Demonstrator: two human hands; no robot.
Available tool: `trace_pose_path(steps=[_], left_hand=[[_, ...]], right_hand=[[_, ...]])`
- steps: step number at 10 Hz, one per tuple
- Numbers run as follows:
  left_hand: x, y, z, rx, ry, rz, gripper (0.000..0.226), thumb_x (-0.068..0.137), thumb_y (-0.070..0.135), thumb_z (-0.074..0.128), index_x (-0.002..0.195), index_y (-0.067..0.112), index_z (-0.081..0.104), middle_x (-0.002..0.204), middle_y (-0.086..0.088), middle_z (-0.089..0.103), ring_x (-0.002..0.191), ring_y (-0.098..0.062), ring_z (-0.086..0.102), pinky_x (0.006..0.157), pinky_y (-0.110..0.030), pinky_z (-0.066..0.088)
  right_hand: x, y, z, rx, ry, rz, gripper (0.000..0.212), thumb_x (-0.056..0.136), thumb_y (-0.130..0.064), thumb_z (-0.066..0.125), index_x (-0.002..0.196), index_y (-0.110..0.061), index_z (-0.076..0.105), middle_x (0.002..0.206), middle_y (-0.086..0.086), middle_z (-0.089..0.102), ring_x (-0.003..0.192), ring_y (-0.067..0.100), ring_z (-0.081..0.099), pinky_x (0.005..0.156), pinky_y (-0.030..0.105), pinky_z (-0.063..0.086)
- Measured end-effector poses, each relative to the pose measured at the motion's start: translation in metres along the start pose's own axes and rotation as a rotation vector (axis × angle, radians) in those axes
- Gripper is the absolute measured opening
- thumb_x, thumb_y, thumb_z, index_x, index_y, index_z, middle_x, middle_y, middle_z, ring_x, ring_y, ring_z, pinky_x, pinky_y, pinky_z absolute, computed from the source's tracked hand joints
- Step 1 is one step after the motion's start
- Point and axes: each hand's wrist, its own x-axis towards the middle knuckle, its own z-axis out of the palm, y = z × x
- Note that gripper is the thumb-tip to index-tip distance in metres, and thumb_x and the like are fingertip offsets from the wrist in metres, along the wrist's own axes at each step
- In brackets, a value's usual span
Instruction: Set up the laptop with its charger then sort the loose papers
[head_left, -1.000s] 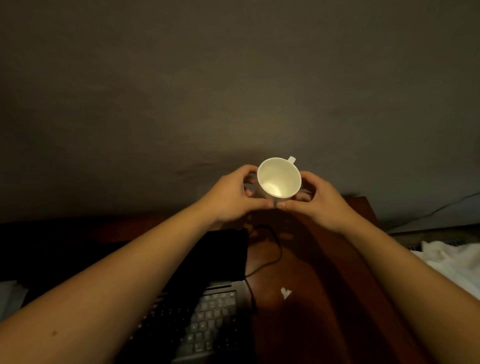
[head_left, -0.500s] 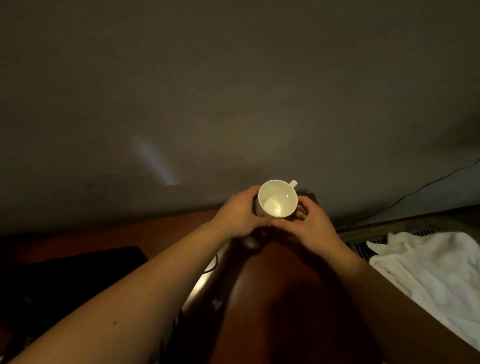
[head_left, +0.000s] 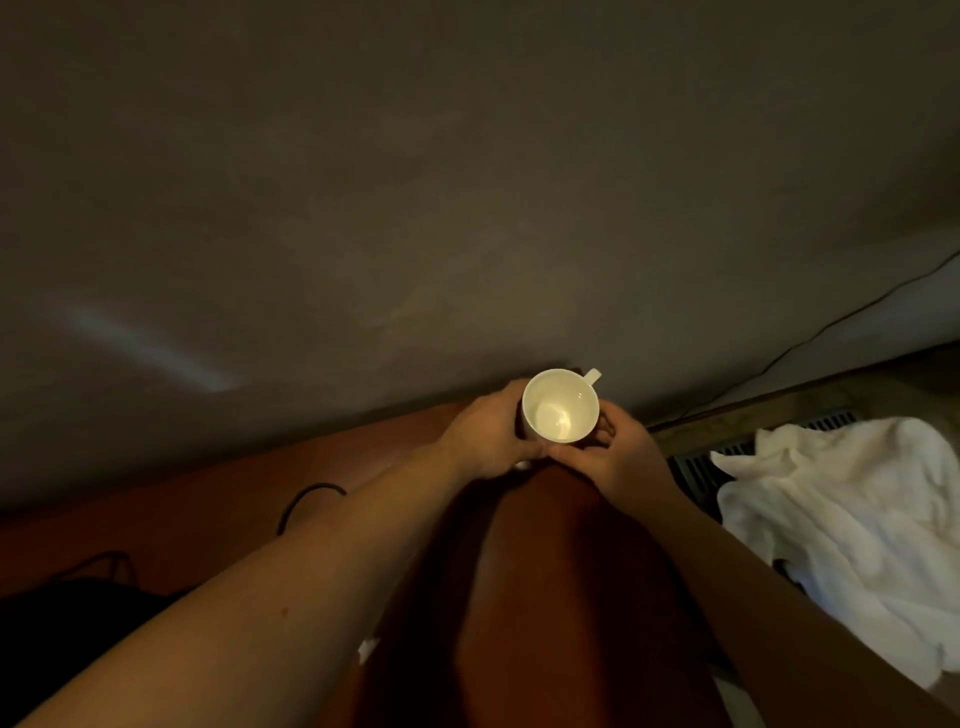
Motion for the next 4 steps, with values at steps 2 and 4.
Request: trace_pose_path(steps=[2,4], left_hand=[[0.0105,-0.0029,0.0136,-0.007,0.005,-0.002,0.086,0.077,0.033,0.086,0.149,0.025,0.039,0.143,0.002,0.056,0.126,-0.020,0.054,0.104,-0.044,0.047],[0.0121,-0.0064,0.0135,0.049,-0.043,-0.067,0.102,0.073,0.032,0.088,0.155,0.030,0.026,0.152,-0.001,0.045,0.137,-0.025,0.045,0.112,-0.048,0.041]], right_hand=[[0.0026,0.0126,-0.0073,-0.035,-0.049,-0.058,0.075,0.079,-0.024,0.083,0.144,-0.015,0.046,0.125,-0.011,0.056,0.115,0.008,0.056,0.091,0.014,0.048],[0.0054,0.0110,-0.0112,-0.160,-0.077,-0.115,0.078,0.081,-0.019,0.083,0.146,-0.013,0.041,0.134,0.002,0.057,0.119,0.013,0.053,0.087,0.002,0.039]])
